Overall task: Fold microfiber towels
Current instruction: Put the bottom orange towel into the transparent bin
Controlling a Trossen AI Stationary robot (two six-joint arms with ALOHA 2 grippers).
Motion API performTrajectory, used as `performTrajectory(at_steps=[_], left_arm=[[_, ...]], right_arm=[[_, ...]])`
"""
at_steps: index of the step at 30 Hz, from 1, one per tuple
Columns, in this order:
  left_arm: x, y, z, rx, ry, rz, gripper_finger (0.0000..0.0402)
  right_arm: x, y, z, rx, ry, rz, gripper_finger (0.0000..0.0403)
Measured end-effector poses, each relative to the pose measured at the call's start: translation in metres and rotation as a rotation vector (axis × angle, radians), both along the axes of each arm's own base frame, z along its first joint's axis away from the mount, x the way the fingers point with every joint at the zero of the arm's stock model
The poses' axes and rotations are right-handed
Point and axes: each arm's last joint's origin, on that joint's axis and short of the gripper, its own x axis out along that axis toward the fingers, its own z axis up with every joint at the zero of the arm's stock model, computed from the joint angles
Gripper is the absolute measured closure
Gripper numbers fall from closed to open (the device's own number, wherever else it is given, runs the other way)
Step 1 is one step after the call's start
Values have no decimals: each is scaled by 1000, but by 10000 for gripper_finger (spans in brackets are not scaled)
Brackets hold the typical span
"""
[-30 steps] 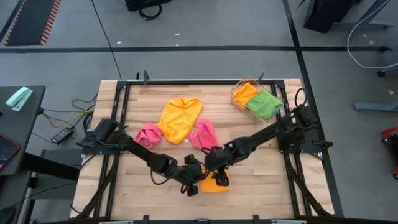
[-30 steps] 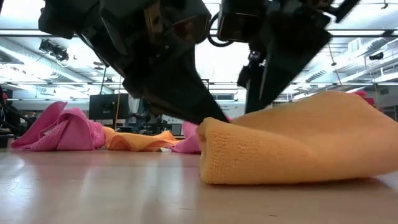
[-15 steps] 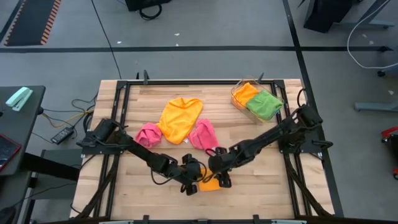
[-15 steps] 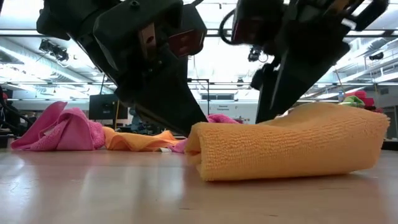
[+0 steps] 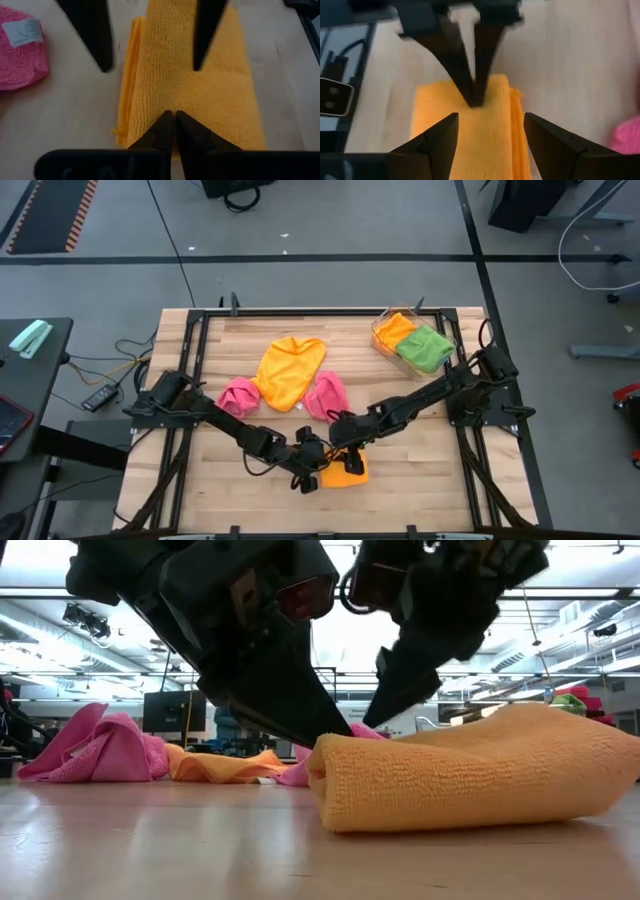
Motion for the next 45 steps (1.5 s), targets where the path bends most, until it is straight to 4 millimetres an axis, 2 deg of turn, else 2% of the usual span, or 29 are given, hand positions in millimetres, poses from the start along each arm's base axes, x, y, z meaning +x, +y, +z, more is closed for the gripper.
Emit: performTrajectory(at_steps=[6,12,18,22,28,31,34,40,45], left_arm=[[2,3,0,2,-2,7,364],[2,4,0,2,-3,8,363],[2,5,0,1,-5,21,363],[1,5,5,-41,-10,49,367],[-1,-2,18,-111,-18,12,383],[-5,-5,28,-131,-16,-15,389],[-10,-4,37,-128,-3,-20,390],[-16,0,56,-141,-19,-24,378],[-16,3,57,-167,-12,-6,377]], right_arm=[[-18,-4,-34,31,49,-53,169],[-28,-1,-46,48,33,-24,170],[-36,20,-50,-6,24,35,186],[-35,21,-58,-4,46,27,226],[-32,22,-69,25,70,38,327],[-32,22,-66,40,64,62,369],[-32,20,-61,58,61,74,391],[-41,13,-43,22,97,50,392],[-51,3,-20,-21,110,47,392]])
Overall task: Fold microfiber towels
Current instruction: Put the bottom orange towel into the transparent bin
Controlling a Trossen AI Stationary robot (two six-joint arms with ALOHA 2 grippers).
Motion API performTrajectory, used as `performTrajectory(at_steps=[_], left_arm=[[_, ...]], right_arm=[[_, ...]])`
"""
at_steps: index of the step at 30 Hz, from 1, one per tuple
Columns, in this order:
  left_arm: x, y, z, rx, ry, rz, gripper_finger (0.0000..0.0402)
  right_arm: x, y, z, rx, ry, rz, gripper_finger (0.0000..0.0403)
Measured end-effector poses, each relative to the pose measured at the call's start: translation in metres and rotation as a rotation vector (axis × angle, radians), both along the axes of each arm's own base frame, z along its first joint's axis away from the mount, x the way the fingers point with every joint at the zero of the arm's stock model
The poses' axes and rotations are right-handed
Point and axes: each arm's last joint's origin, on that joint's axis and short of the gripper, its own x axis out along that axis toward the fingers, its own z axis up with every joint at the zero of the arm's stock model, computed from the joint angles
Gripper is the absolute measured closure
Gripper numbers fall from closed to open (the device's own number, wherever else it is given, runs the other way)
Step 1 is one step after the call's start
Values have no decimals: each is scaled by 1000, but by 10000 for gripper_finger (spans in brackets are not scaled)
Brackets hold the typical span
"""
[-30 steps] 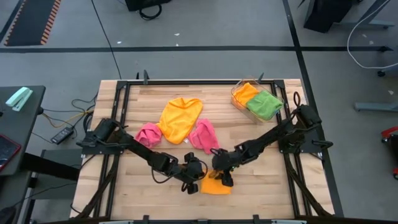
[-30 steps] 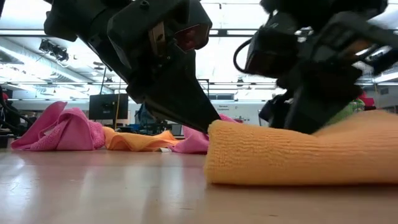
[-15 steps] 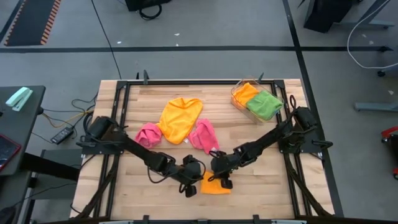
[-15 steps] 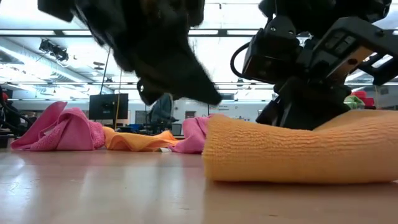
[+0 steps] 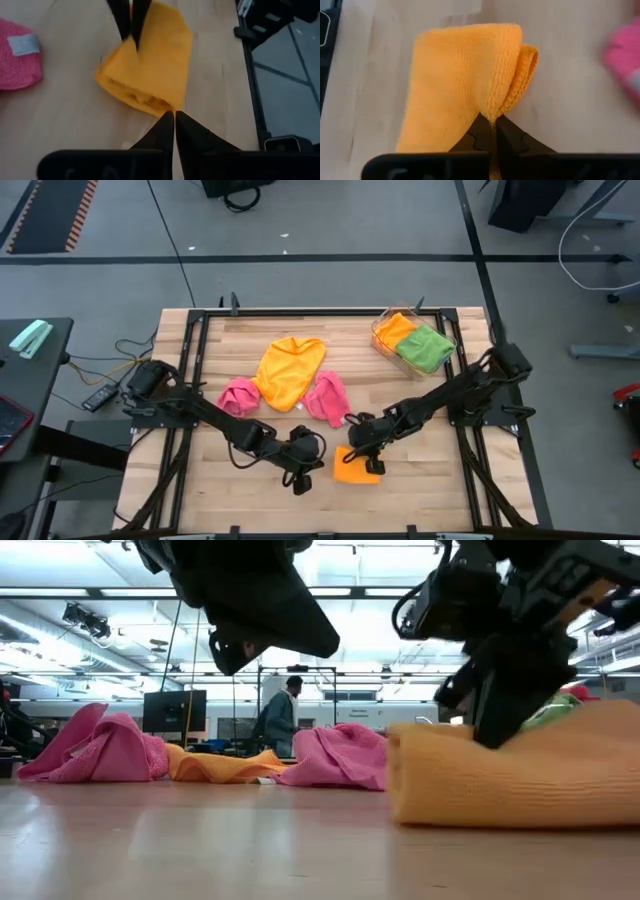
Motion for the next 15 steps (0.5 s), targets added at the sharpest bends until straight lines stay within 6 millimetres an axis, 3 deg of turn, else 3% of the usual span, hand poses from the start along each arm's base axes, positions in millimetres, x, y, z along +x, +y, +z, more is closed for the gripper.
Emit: performTrajectory(at_steps=[8,15], left_arm=[[3,4,1,-48,-9,43,392],[5,7,2,-69,-15,65,376]], right_arm=[[-17,-28,47,-5,-47,-58,393],[-40,-57,80,5,-63,-129,393]])
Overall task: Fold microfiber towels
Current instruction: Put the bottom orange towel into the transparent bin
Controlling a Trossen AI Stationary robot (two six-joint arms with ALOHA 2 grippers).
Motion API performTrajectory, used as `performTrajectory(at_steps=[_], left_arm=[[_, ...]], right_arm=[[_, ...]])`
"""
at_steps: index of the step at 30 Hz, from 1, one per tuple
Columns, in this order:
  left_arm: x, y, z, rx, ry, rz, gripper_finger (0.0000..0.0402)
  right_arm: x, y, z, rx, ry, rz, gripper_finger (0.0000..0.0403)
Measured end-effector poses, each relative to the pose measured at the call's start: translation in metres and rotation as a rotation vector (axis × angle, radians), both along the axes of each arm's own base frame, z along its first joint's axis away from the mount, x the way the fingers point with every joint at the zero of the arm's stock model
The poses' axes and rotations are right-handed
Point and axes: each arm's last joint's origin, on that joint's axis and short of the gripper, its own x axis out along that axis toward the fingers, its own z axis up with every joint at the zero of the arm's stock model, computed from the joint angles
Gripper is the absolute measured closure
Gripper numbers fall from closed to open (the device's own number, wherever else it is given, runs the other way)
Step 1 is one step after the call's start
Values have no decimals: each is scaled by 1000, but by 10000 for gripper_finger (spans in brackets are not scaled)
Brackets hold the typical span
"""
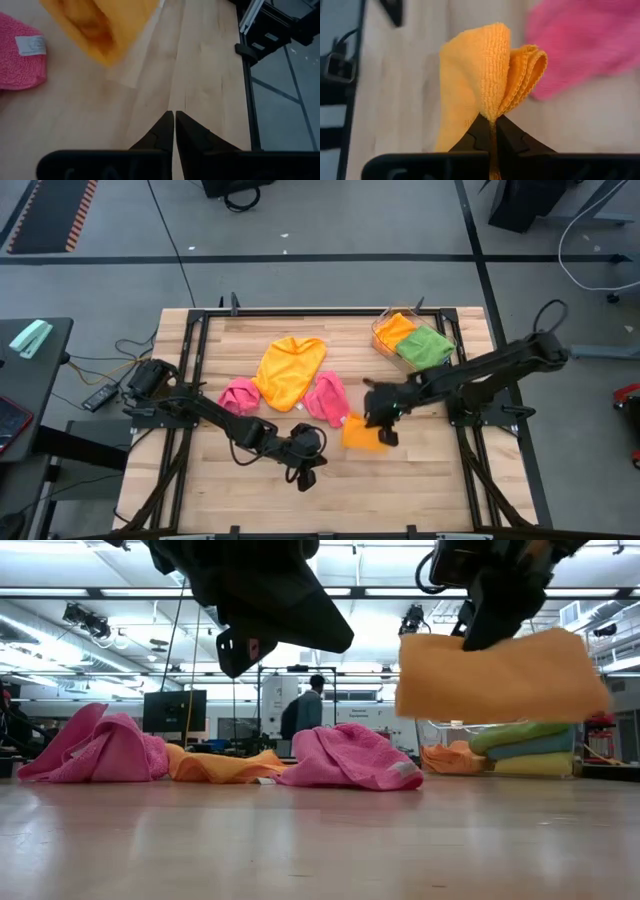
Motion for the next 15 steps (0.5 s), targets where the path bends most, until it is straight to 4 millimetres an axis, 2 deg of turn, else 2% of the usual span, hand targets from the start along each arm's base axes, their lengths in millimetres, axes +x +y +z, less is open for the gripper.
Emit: performTrajectory(at_steps=[11,15], left_arm=[[2,3,0,-6,-4,9,391],[0,5,10,-29,-27,0,387]], right_arm=[[-50,-77,39,42,-4,-380,393],[-73,-102,51,47,-28,-513,393]])
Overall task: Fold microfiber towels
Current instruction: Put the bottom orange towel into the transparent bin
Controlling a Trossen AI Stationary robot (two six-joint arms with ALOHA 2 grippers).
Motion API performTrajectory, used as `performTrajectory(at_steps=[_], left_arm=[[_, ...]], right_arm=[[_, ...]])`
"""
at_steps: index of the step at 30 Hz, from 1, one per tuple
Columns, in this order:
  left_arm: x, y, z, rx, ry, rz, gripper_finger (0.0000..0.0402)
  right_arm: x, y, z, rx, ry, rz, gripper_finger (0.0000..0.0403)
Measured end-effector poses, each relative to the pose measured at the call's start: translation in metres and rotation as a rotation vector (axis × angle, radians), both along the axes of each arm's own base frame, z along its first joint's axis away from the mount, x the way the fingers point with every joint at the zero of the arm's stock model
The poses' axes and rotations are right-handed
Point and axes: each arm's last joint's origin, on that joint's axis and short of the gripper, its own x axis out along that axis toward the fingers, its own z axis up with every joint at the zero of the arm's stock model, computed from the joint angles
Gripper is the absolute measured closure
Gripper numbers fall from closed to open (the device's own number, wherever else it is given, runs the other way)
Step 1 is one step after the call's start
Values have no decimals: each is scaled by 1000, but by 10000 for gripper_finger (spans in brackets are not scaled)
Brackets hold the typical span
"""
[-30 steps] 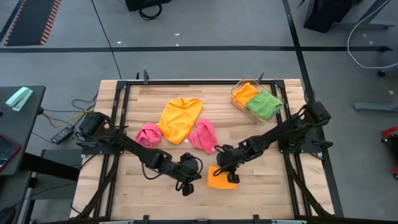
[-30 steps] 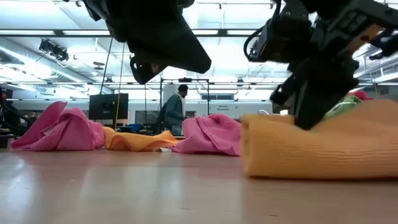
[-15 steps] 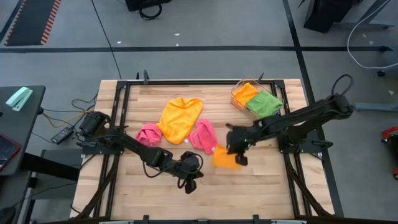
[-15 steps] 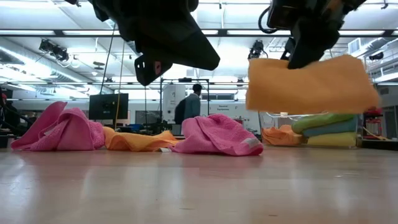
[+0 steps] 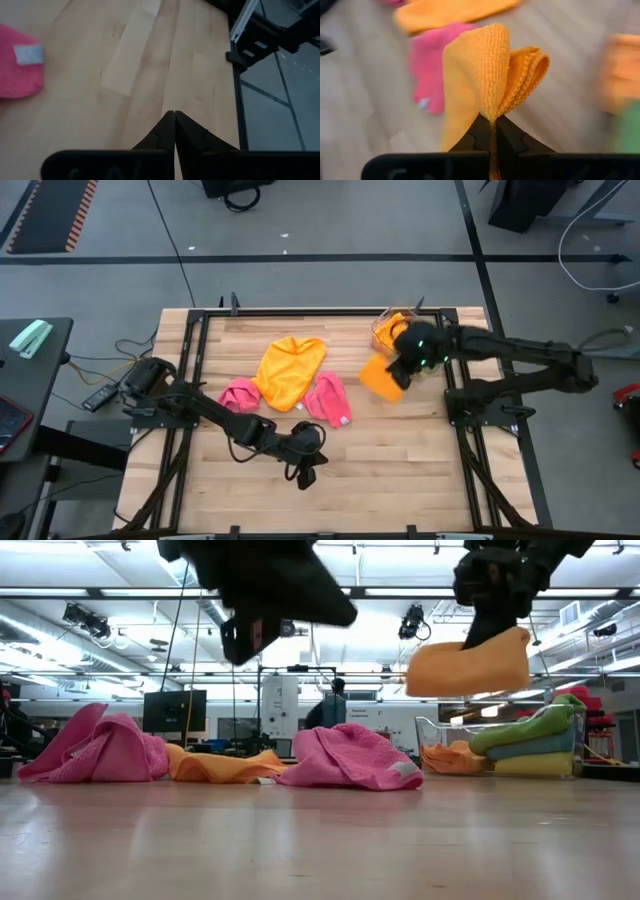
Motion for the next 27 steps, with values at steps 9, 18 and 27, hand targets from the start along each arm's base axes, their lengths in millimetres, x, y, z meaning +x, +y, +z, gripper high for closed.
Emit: performTrajectory(at_steps=[9,18,27], left_arm=[[-2,14,23,106,-75,-56,378],[-1,22,21,84,-34,-140,389],[-3,23,19,88,-1,-149,379]], right_arm=[[-40,-52,33,-32,206,-140,393],[-60,-86,23,24,290,-146,393],[-62,-117,1,37,427,-113,393]])
